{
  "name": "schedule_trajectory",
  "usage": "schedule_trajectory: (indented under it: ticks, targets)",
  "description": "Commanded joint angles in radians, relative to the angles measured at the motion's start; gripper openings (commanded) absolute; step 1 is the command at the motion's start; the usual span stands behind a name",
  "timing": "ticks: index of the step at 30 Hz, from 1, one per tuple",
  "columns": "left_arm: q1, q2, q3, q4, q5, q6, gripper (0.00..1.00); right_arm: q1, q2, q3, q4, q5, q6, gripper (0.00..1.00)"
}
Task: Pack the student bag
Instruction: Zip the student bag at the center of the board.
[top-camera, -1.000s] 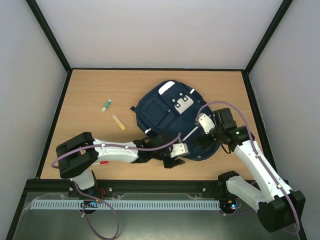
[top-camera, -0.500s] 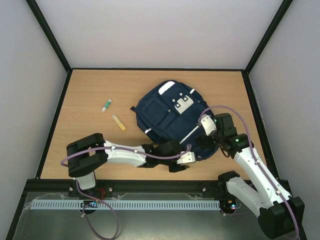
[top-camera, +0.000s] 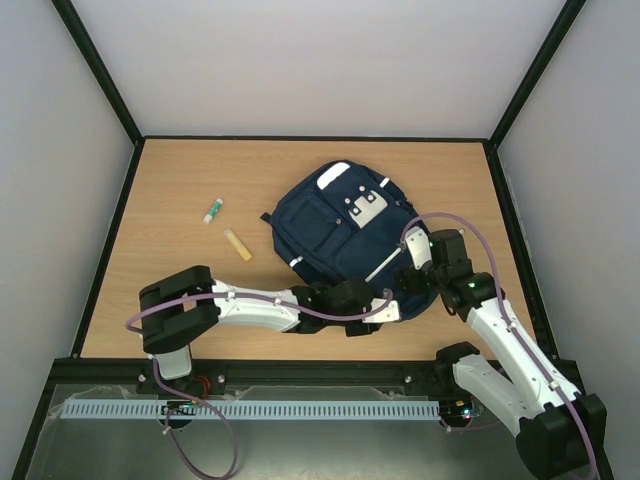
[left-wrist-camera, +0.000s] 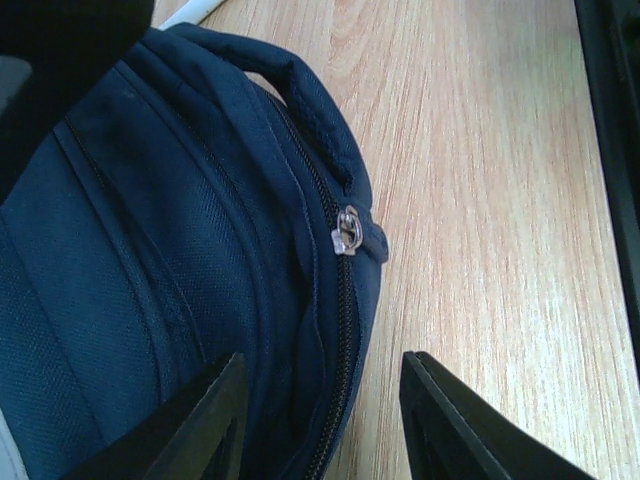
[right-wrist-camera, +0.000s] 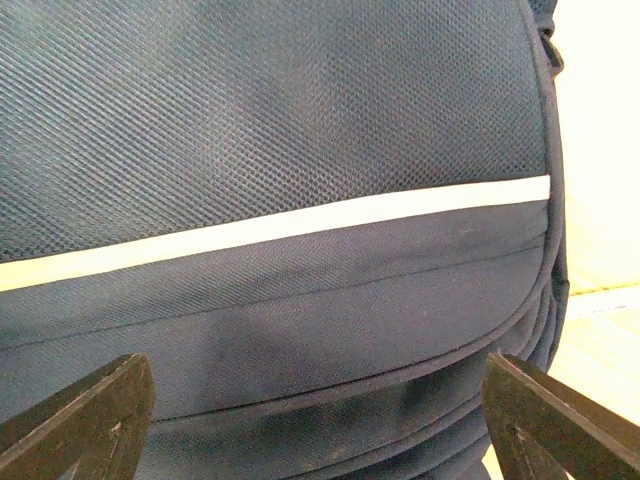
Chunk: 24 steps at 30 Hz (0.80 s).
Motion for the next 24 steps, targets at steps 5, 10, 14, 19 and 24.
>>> schedule_trajectory:
  ticks: [5, 10, 14, 19, 24]
  targets:
    - [-0.003, 0.077, 0.045, -0.009, -0.033, 0.023, 0.39, 0.001, 0.013, -0.013, 0.012, 0.026, 0.015, 0.9]
    - [0.0, 0.093, 0.018, 0.059, -0.065, 0.004, 0.35, 0.0, 0.016, -0.014, 0.013, 0.029, 0.015, 0.9]
    - [0.009, 0.112, 0.013, 0.104, -0.1, -0.012, 0.24, 0.0, 0.035, -0.013, 0.027, 0.073, 0.028, 0.9]
    - [0.058, 0.121, -0.003, 0.209, -0.077, -0.043, 0.11, -0.012, 0.061, 0.026, 0.019, 0.113, 0.026, 0.88]
    - [0.145, 0.163, 0.022, 0.336, -0.009, -0.101, 0.06, -0.123, 0.152, 0.175, -0.078, 0.031, -0.023, 0.77]
